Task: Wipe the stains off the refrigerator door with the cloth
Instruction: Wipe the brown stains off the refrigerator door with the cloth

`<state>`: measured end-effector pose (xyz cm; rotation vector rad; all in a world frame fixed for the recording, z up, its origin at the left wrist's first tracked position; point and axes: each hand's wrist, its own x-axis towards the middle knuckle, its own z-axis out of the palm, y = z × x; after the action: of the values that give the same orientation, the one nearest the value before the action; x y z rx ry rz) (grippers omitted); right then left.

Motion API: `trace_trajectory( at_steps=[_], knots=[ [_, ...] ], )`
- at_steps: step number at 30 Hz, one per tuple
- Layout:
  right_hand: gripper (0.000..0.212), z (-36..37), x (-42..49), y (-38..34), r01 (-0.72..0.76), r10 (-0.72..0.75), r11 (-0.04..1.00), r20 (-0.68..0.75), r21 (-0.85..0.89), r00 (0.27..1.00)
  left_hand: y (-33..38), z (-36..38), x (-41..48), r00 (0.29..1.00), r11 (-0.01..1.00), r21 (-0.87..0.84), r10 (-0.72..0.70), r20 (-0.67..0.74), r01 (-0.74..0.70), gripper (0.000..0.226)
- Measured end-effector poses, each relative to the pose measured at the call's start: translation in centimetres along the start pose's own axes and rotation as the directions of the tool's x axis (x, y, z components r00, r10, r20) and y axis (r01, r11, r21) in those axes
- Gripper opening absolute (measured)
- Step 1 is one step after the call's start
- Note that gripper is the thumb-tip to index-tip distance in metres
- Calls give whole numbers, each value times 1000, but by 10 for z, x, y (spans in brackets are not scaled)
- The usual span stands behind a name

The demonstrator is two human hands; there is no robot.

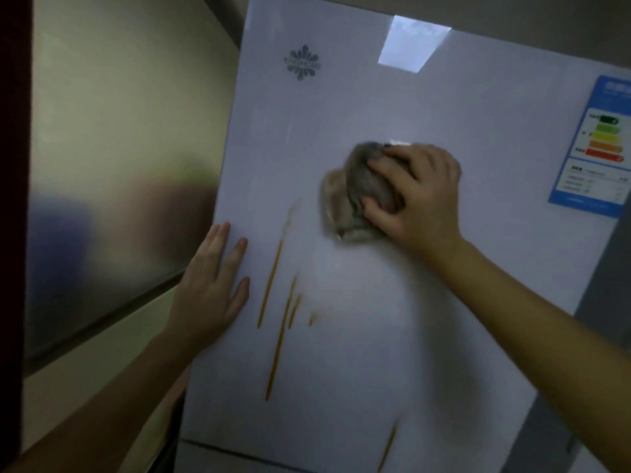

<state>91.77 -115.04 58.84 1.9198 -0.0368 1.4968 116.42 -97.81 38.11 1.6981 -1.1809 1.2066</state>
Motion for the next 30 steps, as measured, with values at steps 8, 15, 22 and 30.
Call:
trace_trajectory(
  at_steps=[8, 15, 22, 30],
  knots=[
    [49, 42, -44, -104, 4, -17, 991, 100, 136, 995, -4, -1, -8, 996, 998, 13, 56, -64, -55, 57],
    [42, 18, -109, -82, 259, -294, 947, 189, 188, 937, -9, 2, -32, 990, 991, 30, 129, -48, -128, 53],
    [41, 22, -36, -71, 80, -86, 994, 94, 70, 992, -11, -1, -46, 987, 994, 4, 113, -112, -113, 48],
    [41, 50, -69, -132, 79, -104, 982, 146, 171, 984, -11, 16, -78, 996, 996, -52, 72, -62, -75, 55]
  ],
)
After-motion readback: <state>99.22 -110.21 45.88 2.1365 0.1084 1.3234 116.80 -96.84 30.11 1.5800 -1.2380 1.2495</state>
